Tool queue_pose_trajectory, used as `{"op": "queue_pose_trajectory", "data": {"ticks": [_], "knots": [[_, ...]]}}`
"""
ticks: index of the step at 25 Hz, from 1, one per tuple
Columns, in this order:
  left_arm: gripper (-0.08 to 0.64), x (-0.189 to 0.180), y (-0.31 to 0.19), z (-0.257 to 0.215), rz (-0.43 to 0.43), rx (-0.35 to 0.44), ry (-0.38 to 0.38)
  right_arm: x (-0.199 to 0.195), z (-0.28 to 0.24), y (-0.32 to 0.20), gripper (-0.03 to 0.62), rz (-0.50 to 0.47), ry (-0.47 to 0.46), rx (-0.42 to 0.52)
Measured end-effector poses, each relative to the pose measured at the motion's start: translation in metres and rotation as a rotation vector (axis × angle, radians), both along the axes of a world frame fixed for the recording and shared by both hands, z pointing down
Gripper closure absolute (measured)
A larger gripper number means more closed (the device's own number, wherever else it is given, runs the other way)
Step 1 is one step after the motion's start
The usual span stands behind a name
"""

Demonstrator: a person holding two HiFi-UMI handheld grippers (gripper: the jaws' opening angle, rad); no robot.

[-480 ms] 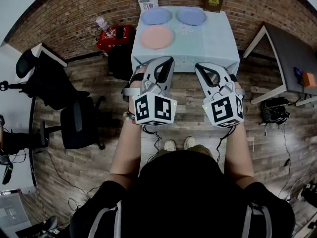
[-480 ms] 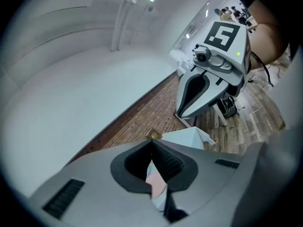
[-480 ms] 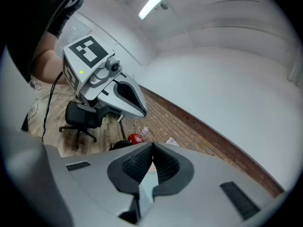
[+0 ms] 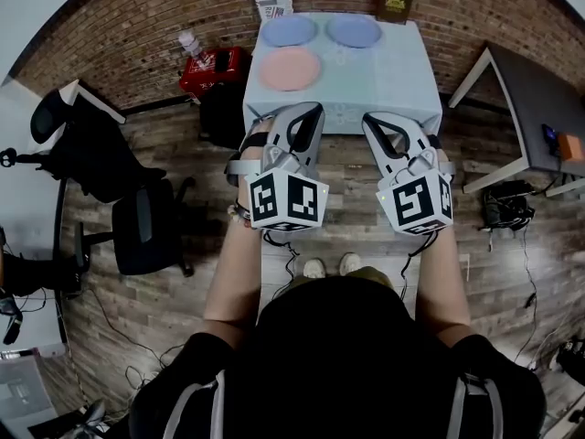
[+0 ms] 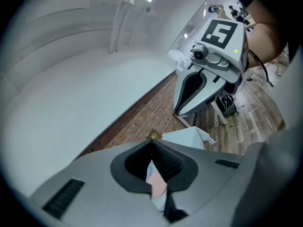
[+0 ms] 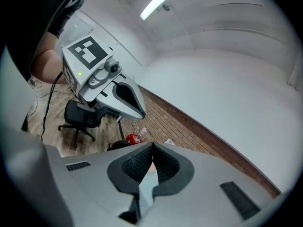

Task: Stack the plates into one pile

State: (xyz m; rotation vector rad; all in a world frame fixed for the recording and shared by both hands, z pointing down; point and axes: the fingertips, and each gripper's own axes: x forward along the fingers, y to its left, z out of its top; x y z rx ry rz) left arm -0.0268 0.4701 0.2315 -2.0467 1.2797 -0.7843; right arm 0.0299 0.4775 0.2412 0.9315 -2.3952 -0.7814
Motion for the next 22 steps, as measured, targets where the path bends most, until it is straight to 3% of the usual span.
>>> {"op": "queue_pose_trajectory", "data": {"ticks": [22], "knots": [[0.538, 0.013, -0.009, 0.014, -0.033, -0.039, -0.044, 0.014, 0.015, -0.012, 0.557, -0.009, 0.045, 0.018]]}}
